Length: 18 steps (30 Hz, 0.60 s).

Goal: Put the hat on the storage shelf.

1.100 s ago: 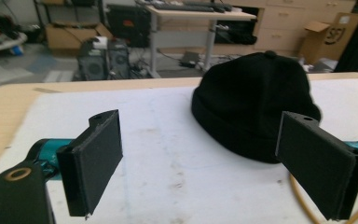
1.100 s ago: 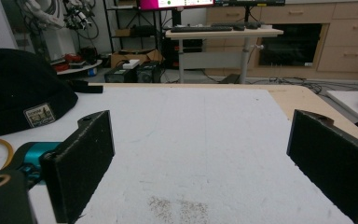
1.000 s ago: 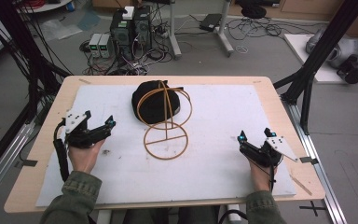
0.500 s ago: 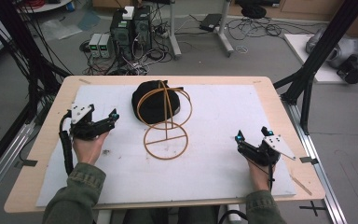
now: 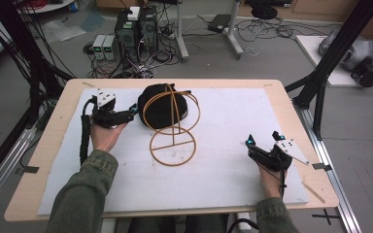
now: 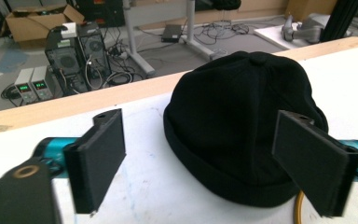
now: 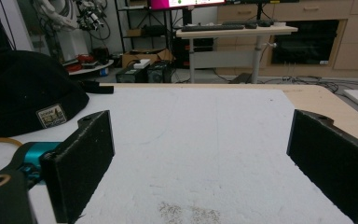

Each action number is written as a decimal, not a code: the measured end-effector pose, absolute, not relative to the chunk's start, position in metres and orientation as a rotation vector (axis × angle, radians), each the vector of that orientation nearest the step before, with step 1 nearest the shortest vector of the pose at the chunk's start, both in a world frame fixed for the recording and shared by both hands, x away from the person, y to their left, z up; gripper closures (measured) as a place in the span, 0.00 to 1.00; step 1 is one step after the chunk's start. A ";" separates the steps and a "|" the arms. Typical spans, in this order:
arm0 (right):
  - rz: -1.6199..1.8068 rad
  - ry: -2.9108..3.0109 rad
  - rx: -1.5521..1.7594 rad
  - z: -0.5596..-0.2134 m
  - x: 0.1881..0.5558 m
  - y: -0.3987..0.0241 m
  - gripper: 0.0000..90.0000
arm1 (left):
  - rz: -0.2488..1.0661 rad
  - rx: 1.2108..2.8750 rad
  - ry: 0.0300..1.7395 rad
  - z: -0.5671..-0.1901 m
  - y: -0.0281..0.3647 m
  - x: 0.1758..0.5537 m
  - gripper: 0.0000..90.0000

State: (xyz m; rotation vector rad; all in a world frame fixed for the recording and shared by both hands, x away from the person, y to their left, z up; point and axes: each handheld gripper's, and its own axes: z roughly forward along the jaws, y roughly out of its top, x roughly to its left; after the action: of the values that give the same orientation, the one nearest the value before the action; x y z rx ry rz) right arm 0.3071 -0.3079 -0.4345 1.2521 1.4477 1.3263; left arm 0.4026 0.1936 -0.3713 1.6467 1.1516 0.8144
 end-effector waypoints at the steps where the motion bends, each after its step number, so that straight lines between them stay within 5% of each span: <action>1: 1.326 1.448 1.252 -0.434 0.307 -0.308 0.07 | 0.820 1.640 1.153 -0.372 0.192 0.404 0.21; 18: 1.344 1.448 1.264 -0.434 0.311 -0.304 0.07 | 0.720 1.796 1.154 -0.387 0.148 0.446 0.20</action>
State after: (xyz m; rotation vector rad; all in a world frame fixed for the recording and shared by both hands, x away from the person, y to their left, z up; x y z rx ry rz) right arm 0.3114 -0.3044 -0.4337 1.2641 1.4483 1.3436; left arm 0.4459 0.1482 -0.3868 1.7962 1.1537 0.7200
